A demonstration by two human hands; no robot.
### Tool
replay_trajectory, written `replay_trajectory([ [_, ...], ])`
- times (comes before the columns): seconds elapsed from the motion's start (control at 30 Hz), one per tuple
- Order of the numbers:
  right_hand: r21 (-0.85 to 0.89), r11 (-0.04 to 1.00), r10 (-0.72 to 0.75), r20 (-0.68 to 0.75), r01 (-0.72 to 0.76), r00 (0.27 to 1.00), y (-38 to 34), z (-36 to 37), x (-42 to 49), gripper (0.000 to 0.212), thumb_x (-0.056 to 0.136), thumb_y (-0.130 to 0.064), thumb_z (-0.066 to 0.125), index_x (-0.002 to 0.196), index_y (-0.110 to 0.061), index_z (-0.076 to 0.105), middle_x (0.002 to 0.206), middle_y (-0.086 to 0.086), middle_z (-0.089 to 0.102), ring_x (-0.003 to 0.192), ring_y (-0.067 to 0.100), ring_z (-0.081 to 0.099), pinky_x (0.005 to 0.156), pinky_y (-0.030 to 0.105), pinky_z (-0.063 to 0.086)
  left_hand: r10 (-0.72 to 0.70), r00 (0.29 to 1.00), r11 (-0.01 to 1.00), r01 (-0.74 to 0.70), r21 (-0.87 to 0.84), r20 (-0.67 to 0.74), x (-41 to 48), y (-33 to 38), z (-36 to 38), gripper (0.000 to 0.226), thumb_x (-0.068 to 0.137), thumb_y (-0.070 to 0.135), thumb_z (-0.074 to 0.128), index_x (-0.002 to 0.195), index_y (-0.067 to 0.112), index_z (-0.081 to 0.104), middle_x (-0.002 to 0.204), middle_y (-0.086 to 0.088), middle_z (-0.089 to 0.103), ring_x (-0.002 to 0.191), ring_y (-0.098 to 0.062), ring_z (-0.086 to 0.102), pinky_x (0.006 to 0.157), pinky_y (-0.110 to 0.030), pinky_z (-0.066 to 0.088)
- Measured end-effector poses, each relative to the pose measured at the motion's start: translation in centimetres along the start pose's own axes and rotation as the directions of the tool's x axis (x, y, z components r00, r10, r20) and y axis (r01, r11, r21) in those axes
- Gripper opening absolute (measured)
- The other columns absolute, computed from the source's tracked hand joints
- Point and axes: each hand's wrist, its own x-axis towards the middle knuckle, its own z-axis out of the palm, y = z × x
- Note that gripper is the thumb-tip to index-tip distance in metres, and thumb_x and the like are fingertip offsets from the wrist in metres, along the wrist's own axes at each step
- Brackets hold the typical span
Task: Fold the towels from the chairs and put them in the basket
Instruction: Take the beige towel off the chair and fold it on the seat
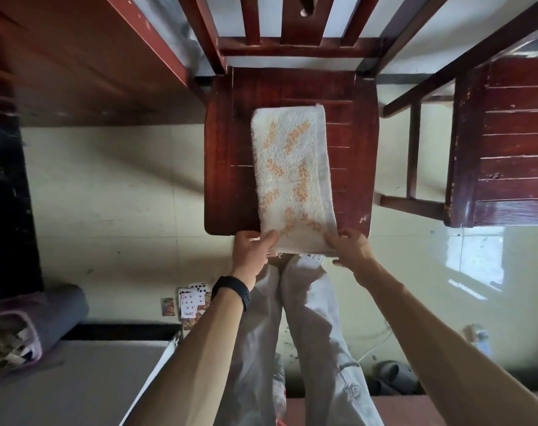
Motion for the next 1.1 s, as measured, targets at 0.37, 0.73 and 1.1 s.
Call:
replay_trajectory([
  [0.37,0.214,0.977,-0.062,0.185,0.021,0.981,-2.7,-3.2,-6.0,0.012,0.097,-0.018,0.062,0.106,-0.014,0.068,0.085,0.009,0.066,0.063,0.019,0.066,0.054,0.028,0.053,0.132,0.958,0.957,-0.191,0.218,0.256,-3.4,3.7,-4.5,0.013,0.1,0.015,0.053,0.106,0.012,0.064,0.07,-0.004,0.057,0.036,-0.011,0.042,0.036,-0.019,0.03],
  [0.73,-0.162,0.9,-0.421,-0.075,0.406,0.904,-9.6,-3.4,2.5,0.035,0.094,-0.054,0.061,0.101,-0.021,0.071,0.078,-0.008,0.068,0.063,0.01,0.06,0.052,0.024,0.042,0.485,0.812,0.512,-0.564,0.648,0.324,3.5,13.9,-0.8,0.037,0.093,0.047,0.058,0.084,0.011,0.056,0.08,-0.002,0.066,0.073,-0.023,0.06,0.064,-0.037,0.043],
  [1.1,-0.305,0.872,-0.456,-0.214,0.384,0.864,-12.3,0.0,8.0,0.044,0.101,-0.058,0.03,0.1,-0.022,0.056,0.091,0.001,0.065,0.078,0.022,0.065,0.07,0.038,0.058,0.519,0.852,0.644,-0.439,0.626,0.062,9.5,14.0,3.4,0.034,0.101,0.045,0.038,0.09,0.016,0.052,0.073,-0.005,0.063,0.069,-0.032,0.062,0.06,-0.039,0.048],
])
